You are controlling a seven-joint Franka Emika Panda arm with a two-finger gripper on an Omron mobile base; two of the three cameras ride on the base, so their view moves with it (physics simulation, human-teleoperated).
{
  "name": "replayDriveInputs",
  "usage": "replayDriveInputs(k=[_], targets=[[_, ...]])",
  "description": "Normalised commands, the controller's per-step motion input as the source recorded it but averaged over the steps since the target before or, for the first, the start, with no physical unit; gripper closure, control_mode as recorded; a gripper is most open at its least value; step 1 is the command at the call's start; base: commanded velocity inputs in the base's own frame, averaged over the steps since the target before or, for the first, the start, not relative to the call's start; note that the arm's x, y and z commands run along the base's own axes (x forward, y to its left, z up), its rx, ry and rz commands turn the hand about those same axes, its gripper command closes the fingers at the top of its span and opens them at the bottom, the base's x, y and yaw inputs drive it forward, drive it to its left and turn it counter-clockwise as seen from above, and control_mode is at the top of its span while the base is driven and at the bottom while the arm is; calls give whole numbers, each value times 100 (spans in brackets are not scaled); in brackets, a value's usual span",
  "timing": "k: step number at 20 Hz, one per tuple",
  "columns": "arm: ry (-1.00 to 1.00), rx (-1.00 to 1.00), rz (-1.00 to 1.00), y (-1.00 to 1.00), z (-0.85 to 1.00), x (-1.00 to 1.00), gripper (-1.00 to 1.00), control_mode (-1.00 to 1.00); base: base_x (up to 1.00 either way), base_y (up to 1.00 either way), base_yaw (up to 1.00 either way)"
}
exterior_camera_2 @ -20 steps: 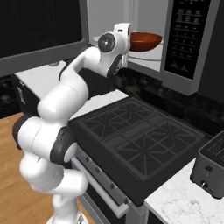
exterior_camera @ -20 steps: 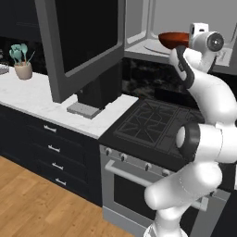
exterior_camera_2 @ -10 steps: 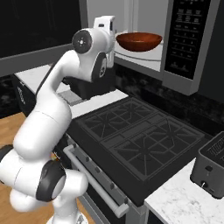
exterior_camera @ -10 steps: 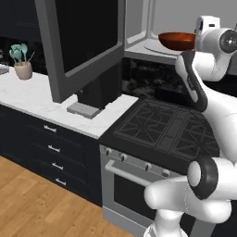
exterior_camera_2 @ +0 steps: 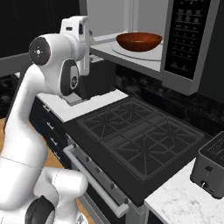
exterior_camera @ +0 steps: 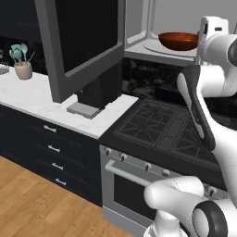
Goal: Pick the sweet potato from the sink and place it in the bowl. Then pick the bowl and place it in the microwave. Then close the microwave door and press the start button.
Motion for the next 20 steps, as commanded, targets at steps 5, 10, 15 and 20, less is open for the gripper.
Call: replayDriveInputs(k=[5,10,15,20], targets=[[0,0,0,47,14,-100,-100,-100,0,0,0],[0,0,0,51,15,-100,-100,-100,0,0,0],[0,1,-2,66,4,-100,-100,-100,0,0,0],[0,0,0,84,0,-84,-100,-100,0,0,0]])
